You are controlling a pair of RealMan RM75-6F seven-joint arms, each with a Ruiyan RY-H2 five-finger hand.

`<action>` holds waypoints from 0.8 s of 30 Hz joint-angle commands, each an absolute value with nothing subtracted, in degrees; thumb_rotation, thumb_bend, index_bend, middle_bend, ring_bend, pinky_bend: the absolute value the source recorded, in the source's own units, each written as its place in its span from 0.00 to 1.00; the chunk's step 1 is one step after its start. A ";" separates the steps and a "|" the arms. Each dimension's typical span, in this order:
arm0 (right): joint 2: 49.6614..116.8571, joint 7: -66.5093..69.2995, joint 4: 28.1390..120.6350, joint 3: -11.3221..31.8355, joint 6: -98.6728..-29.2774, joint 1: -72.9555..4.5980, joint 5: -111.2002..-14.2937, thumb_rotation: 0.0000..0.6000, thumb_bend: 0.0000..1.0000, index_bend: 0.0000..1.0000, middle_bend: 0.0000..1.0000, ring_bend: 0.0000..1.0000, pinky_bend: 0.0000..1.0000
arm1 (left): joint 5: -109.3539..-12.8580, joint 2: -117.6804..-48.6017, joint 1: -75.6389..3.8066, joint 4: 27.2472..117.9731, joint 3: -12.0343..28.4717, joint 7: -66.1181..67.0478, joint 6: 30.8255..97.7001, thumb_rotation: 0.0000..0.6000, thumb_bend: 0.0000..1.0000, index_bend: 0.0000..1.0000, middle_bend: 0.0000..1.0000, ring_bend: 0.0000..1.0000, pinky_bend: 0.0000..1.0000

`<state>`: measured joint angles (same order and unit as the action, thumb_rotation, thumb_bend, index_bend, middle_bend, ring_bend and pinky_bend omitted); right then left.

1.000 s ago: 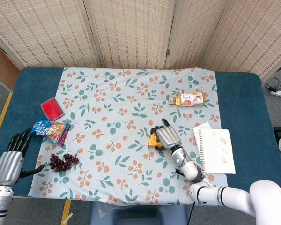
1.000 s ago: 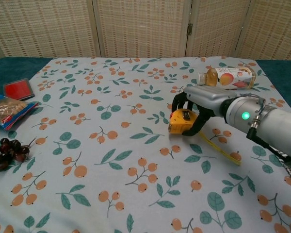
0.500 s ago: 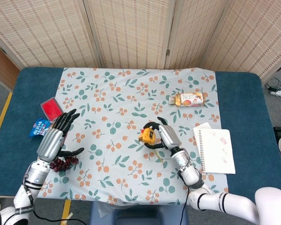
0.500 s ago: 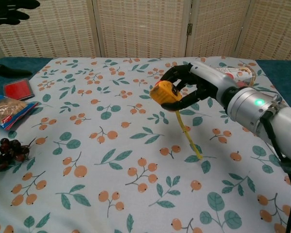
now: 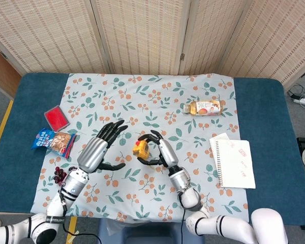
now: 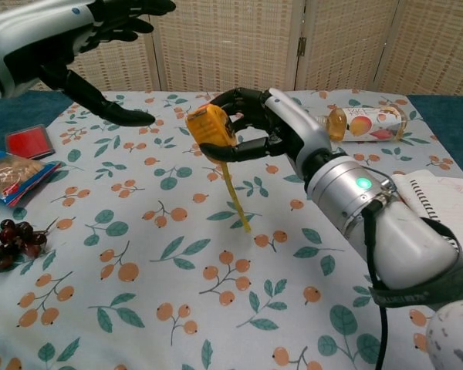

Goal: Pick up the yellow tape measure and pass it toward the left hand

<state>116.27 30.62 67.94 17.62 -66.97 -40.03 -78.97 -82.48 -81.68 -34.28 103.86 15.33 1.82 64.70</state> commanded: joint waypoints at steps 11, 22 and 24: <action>119.39 31.27 65.37 17.19 -68.74 -40.94 -81.04 1.00 0.38 0.59 0.47 0.39 0.08 | -78.39 -87.17 -38.63 102.44 16.19 7.49 63.92 1.00 0.20 0.06 0.03 0.08 0.00; 119.23 30.53 66.15 16.63 -68.99 -40.56 -81.45 1.00 0.38 0.59 0.47 0.39 0.08 | -76.27 -87.50 -39.56 101.08 16.17 10.01 64.77 1.00 0.20 0.07 0.03 0.07 0.00; 119.11 30.41 66.30 16.56 -68.87 -40.50 -81.43 1.00 0.38 0.59 0.47 0.39 0.08 | -76.07 -87.35 -39.62 100.96 16.08 10.07 64.87 1.00 0.21 0.07 0.03 0.08 0.00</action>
<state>119.14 30.44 66.27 16.58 -68.90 -40.52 -81.45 -76.10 -87.38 -39.60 100.99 16.10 10.05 64.84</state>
